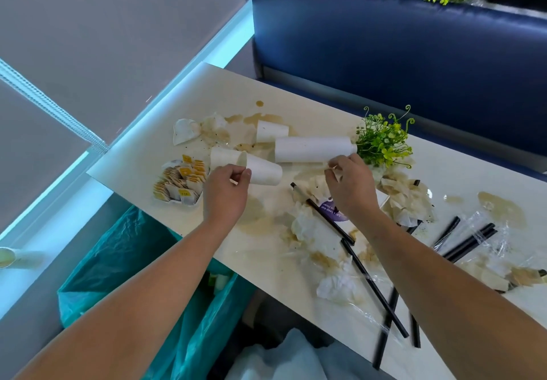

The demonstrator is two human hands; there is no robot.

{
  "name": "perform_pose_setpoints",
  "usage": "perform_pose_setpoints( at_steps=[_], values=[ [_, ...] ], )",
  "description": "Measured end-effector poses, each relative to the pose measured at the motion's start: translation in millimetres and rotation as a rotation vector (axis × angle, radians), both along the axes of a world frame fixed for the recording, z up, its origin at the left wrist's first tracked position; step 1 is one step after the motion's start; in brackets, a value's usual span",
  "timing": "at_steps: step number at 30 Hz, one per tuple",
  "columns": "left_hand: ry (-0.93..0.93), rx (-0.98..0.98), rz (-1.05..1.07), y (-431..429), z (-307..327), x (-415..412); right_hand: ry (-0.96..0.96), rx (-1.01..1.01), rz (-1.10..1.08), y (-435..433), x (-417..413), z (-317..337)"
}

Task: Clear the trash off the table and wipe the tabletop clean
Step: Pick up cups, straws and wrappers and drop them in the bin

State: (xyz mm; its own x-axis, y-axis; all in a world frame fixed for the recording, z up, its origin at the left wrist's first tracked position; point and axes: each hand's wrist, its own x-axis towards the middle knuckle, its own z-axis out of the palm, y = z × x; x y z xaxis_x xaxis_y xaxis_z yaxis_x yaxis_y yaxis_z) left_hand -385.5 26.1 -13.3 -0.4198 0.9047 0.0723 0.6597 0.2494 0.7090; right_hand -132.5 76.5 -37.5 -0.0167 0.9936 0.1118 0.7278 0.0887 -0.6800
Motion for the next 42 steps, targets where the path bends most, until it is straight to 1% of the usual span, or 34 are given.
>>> perform_pose_setpoints(
  at_steps=[3,7,11,16,18,22,28,31,35,42],
  values=[
    [0.011,0.025,0.014,-18,11,-10,0.085,-0.007,-0.012,-7,-7,13],
    [0.046,0.035,0.037,-42,22,-23,0.141,-0.048,-0.013,-20,-20,23],
    [0.085,0.047,0.114,-68,31,-33,0.22,-0.146,-0.005,-32,-29,30],
    [0.066,0.034,0.209,-102,39,-36,0.306,-0.214,0.005,-49,-40,38],
    [0.076,0.032,0.25,-116,42,-38,0.279,-0.166,0.002,-57,-43,42],
    [0.099,0.005,0.285,-141,44,-44,0.232,0.009,0.004,-63,-50,53],
    [0.148,-0.043,0.341,-164,43,-69,0.312,0.045,0.092,-66,-86,69],
    [0.163,-0.052,0.353,-174,41,-87,0.333,0.001,0.151,-70,-115,71],
    [0.167,-0.107,0.361,-189,27,-128,0.342,-0.089,0.268,-85,-168,57],
    [0.124,-0.231,0.354,-206,-8,-181,0.262,-0.324,0.396,-116,-244,13]
  ],
)
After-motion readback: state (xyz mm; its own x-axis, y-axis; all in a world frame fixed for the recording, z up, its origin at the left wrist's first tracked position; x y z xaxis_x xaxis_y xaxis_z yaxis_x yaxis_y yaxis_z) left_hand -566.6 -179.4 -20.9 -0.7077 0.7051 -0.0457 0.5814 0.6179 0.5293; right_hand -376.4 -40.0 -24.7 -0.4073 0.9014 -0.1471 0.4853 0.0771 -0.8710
